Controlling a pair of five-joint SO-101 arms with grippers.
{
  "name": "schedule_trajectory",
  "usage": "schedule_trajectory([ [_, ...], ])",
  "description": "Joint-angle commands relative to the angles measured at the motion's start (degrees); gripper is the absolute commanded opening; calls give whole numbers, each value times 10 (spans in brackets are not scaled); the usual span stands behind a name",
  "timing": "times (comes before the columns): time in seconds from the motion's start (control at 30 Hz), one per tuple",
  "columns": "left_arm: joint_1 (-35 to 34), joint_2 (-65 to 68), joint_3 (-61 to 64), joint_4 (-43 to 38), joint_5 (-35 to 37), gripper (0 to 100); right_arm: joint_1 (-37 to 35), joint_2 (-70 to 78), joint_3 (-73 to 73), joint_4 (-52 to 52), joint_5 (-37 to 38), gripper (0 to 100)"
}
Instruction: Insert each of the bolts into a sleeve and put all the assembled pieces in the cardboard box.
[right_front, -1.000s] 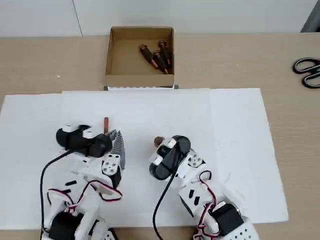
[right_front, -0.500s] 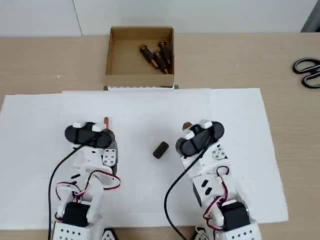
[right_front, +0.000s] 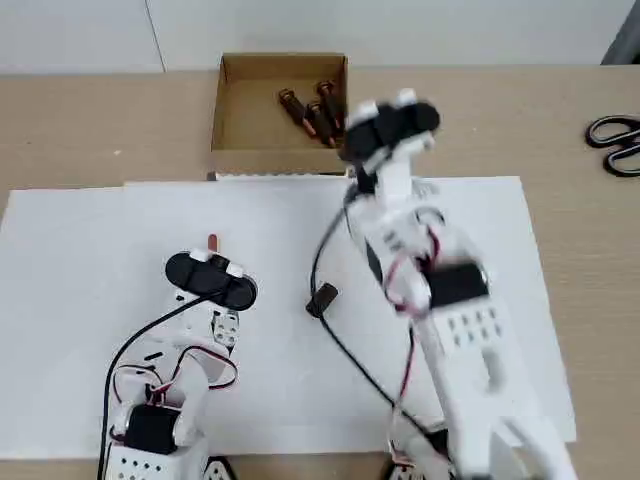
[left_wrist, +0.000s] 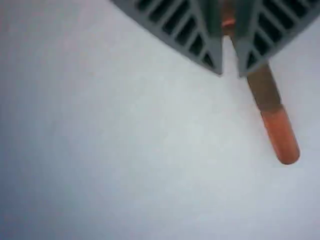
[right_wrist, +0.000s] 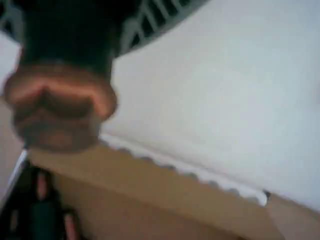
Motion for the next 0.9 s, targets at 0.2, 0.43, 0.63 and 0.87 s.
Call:
schedule_trajectory([
  [0.2,-4,-5,-4,-2,6,6,4,403,-455,-16,6,3],
  [0.43,-5,-5,-4,-10,47,6,-3,620,-681,-21,61,3],
  [0.63,-5,-5,-4,-10,47,6,-2,792,-861,-22,98,3],
  [0.87,-5,-5,-4,-9,46,6,-28,910,-1023,51,129,5],
])
